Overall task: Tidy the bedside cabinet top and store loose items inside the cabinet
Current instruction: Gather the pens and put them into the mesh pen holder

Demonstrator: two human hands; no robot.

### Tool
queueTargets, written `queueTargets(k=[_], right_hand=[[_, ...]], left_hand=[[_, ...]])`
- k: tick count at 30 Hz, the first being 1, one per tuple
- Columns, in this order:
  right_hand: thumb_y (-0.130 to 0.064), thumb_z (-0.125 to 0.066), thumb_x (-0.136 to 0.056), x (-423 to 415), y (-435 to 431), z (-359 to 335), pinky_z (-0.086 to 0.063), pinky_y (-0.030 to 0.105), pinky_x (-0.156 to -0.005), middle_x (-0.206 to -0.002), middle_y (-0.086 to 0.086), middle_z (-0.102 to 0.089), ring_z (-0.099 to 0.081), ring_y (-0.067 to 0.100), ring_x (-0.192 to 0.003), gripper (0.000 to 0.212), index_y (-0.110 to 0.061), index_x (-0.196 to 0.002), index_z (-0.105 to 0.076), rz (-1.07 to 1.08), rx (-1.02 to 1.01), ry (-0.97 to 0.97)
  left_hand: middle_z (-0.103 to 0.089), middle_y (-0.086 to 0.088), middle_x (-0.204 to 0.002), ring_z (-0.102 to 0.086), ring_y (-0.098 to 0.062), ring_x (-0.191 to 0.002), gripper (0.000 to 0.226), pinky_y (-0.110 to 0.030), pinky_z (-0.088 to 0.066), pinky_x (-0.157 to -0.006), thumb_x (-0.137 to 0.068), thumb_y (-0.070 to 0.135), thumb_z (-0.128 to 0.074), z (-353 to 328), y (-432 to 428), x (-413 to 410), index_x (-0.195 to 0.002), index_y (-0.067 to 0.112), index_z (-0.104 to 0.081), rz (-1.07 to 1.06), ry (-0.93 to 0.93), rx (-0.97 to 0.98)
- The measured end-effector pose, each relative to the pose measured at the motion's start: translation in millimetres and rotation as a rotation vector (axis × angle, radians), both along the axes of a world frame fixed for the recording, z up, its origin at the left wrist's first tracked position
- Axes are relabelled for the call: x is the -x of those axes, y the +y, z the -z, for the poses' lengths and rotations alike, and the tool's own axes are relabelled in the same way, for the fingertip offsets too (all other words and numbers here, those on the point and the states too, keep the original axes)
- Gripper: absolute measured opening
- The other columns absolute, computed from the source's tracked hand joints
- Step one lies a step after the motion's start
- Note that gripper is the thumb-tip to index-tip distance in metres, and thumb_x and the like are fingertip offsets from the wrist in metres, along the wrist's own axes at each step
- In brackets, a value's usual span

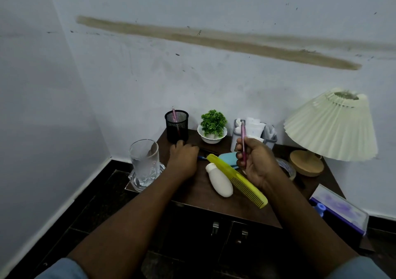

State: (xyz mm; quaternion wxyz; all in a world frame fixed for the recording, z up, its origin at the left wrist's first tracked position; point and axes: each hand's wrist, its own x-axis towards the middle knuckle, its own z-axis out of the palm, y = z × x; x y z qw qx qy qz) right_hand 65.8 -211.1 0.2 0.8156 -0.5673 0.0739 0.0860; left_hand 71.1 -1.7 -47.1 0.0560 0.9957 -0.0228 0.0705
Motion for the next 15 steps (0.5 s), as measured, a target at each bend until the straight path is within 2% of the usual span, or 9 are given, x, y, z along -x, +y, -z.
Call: queueTargets(k=[2,4,6,7,8,10,11,13,15], right_hand=[[-0.028,-0.051,-0.103,0.1,-4.0,1.2,-0.022,0.021,-0.039,-0.064,-0.003,-0.048,-0.034,0.008,-0.046,0.020,-0.013,-0.102,-0.063,-0.026,0.063,-0.040],[-0.025,-0.056,-0.101,-0.4,-6.6,2.6,-0.019,0.019,-0.038,-0.059,-0.003,-0.040,-0.026,0.008,-0.043,0.020,-0.008,-0.104,-0.066,-0.059,0.139,-0.102],[-0.021,-0.058,-0.098,-0.5,-6.0,3.0,-0.021,0.019,-0.038,-0.056,0.000,-0.042,-0.028,0.010,-0.040,0.019,-0.009,-0.104,-0.072,-0.067,0.234,-0.152],[-0.020,-0.058,-0.098,-0.1,-4.6,2.7,-0.026,0.020,-0.038,-0.057,0.002,-0.049,-0.036,0.012,-0.040,0.018,-0.011,-0.103,-0.073,-0.060,0.259,-0.161],[-0.019,-0.057,-0.099,0.4,-2.2,2.1,-0.033,0.022,-0.038,-0.063,0.005,-0.058,-0.047,0.014,-0.044,0.019,-0.011,-0.104,-0.073,-0.054,0.252,-0.157],[-0.017,-0.055,-0.102,1.0,3.1,1.6,-0.050,0.029,-0.046,-0.083,0.009,-0.071,-0.066,0.020,-0.064,0.020,-0.008,-0.111,-0.071,-0.065,0.182,-0.128],[-0.018,-0.055,-0.103,0.4,5.2,2.7,-0.055,0.032,-0.055,-0.094,0.009,-0.074,-0.069,0.022,-0.077,0.022,-0.007,-0.115,-0.070,-0.070,0.174,-0.115],[-0.022,-0.053,-0.105,-0.1,8.0,4.4,-0.057,0.034,-0.069,-0.112,0.010,-0.074,-0.069,0.024,-0.096,0.026,-0.008,-0.121,-0.068,-0.089,0.206,-0.102],[-0.026,-0.048,-0.107,0.8,8.9,5.1,-0.057,0.035,-0.069,-0.113,0.015,-0.075,-0.070,0.025,-0.093,0.029,-0.008,-0.119,-0.067,-0.175,0.169,-0.083]], left_hand=[[-0.060,-0.010,-0.125,-0.046,-0.034,-0.124,0.029,-0.049,-0.030,-0.110,-0.091,0.011,-0.050,2.7,3.0,-2.3,-0.116,0.017,-0.063,-0.012,0.034,-0.064],[-0.059,-0.010,-0.123,-0.048,-0.033,-0.123,0.031,-0.055,-0.020,-0.120,-0.091,0.009,-0.051,-0.2,5.7,-3.7,-0.119,0.018,-0.063,-0.019,0.015,-0.084],[-0.057,-0.010,-0.121,-0.047,-0.034,-0.122,0.033,-0.061,-0.013,-0.122,-0.090,0.008,-0.051,-7.0,8.6,-3.7,-0.119,0.018,-0.063,-0.014,-0.038,-0.120],[-0.056,-0.010,-0.121,-0.046,-0.034,-0.123,0.033,-0.062,-0.012,-0.122,-0.090,0.007,-0.051,-11.6,9.6,-2.7,-0.118,0.018,-0.063,0.001,-0.090,-0.134],[-0.056,-0.009,-0.121,-0.045,-0.034,-0.123,0.032,-0.062,-0.011,-0.122,-0.089,0.006,-0.052,-17.4,9.8,-0.8,-0.117,0.018,-0.063,0.023,-0.153,-0.135],[-0.057,-0.007,-0.124,-0.044,-0.033,-0.127,0.031,-0.061,-0.011,-0.122,-0.090,0.007,-0.052,-32.4,7.8,4.2,-0.116,0.018,-0.064,0.084,-0.288,-0.110],[-0.058,-0.006,-0.125,-0.043,-0.032,-0.129,0.032,-0.061,-0.011,-0.121,-0.089,0.007,-0.053,-39.8,5.4,7.5,-0.117,0.019,-0.065,0.127,-0.347,-0.088],[-0.061,-0.003,-0.123,-0.043,-0.030,-0.132,0.035,-0.061,-0.010,-0.119,-0.084,0.007,-0.060,-50.7,-2.1,14.8,-0.114,0.021,-0.068,0.265,-0.444,-0.039],[-0.064,0.001,-0.119,-0.046,-0.029,-0.133,0.033,-0.062,-0.015,-0.119,-0.080,0.008,-0.068,-54.2,-12.8,22.0,-0.110,0.021,-0.070,0.404,-0.513,-0.028]])
